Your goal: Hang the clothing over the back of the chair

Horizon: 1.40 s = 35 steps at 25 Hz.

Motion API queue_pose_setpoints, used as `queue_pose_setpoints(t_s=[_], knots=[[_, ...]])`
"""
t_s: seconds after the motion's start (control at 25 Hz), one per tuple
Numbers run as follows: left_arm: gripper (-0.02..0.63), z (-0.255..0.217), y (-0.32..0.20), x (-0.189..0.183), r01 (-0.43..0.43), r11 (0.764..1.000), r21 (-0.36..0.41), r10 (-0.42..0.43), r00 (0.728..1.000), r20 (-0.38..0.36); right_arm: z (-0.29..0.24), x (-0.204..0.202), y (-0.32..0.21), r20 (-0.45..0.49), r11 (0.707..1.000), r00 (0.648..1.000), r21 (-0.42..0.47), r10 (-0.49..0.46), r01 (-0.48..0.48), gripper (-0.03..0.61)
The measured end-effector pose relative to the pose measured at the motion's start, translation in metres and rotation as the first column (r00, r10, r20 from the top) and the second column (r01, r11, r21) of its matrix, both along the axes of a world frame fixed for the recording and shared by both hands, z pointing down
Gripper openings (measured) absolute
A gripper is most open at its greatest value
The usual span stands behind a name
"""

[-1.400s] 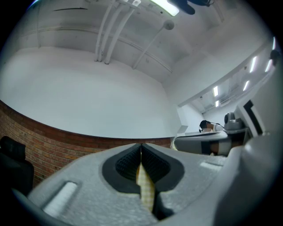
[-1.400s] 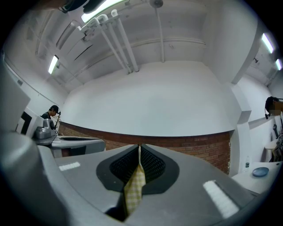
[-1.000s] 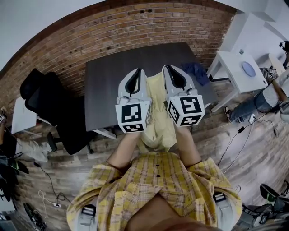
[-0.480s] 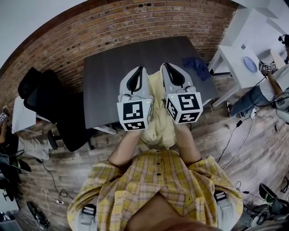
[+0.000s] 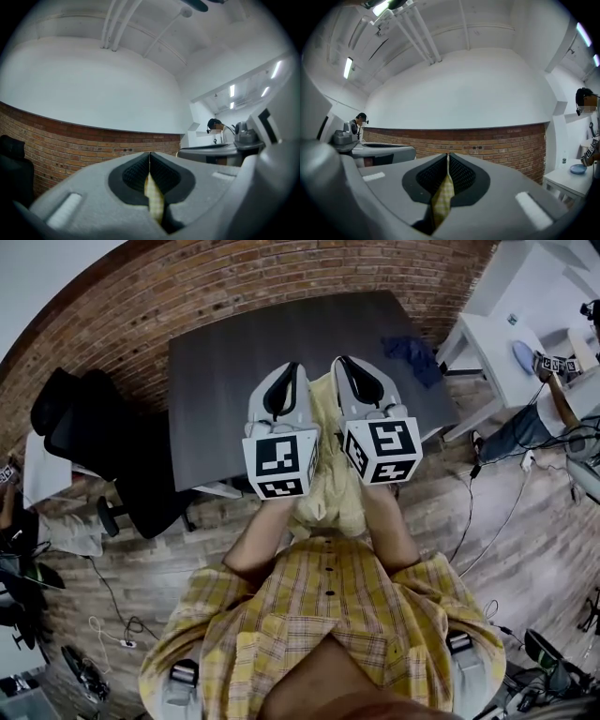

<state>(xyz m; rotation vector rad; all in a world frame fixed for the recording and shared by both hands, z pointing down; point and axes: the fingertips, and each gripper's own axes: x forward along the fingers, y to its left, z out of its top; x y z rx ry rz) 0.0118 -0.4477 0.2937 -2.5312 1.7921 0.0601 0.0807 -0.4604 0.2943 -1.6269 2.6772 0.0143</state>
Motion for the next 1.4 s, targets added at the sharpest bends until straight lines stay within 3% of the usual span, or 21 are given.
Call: queue_pose_setpoints(t_s=[1.4], knots=[[0.006,0.069,-0.022,0.010,-0.047,0.977,-0.208,0.051,0.999,0.014,0.068,-0.003,-0.016,-0.043,0.983,0.999,-0.181,0.021,-0.028,0.027]])
